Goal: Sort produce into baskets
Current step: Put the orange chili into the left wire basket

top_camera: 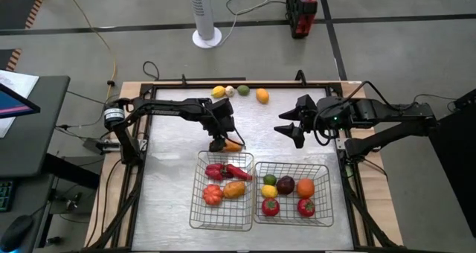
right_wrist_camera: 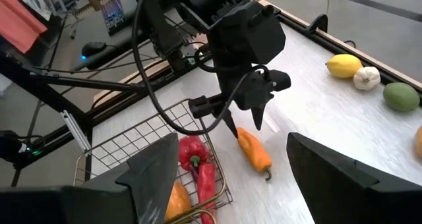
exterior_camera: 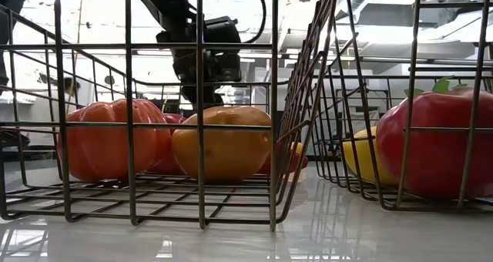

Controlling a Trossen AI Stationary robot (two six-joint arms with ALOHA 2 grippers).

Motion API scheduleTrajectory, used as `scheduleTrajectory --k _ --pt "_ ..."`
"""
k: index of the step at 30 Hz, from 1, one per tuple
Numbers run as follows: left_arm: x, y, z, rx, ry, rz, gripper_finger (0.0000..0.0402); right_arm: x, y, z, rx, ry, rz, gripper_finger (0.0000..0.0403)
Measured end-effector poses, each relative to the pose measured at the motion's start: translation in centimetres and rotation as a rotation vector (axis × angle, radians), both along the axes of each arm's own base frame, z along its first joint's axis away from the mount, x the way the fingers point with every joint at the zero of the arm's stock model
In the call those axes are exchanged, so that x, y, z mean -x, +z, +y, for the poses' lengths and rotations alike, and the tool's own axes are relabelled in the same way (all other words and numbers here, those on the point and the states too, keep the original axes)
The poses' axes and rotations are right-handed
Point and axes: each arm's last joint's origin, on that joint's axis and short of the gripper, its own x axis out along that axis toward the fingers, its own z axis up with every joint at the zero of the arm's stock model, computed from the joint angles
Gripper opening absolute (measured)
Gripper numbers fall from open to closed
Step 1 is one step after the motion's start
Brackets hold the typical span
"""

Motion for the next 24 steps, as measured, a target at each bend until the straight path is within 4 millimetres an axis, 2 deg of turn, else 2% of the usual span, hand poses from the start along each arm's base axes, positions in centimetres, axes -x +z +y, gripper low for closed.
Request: scheduleTrajectory --k 9,13,17,20,24 --pt "0.1 0.2 0.4 -0.179 -0.180 -0.021 0.0204 0.0 0.0 0.0 -0.016 -0.008 -0.002 0.0311" --pt "-0.6 1.8 0.6 -0.210 -0.235 -0.076 0.0191 0.0 0.0 0.0 -0.018 -0.008 0.001 0.0311" --pt "-0.9 2.8 0.7 -0.301 -0.367 -0.103 0.0169 0.0 -0.1 0.0 -0.015 -0.007 0.009 0.0311" --pt "-0.8 2.6 0.8 -0.401 -0.509 -0.098 0.0158 0.1 -0.1 0.0 -0.015 -0.007 0.010 0.0311" --pt "-0.3 1.2 1.1 -0.585 -0.700 -0.033 0.0148 0.1 -0.1 0.0 -0.020 -0.010 0.012 0.0311"
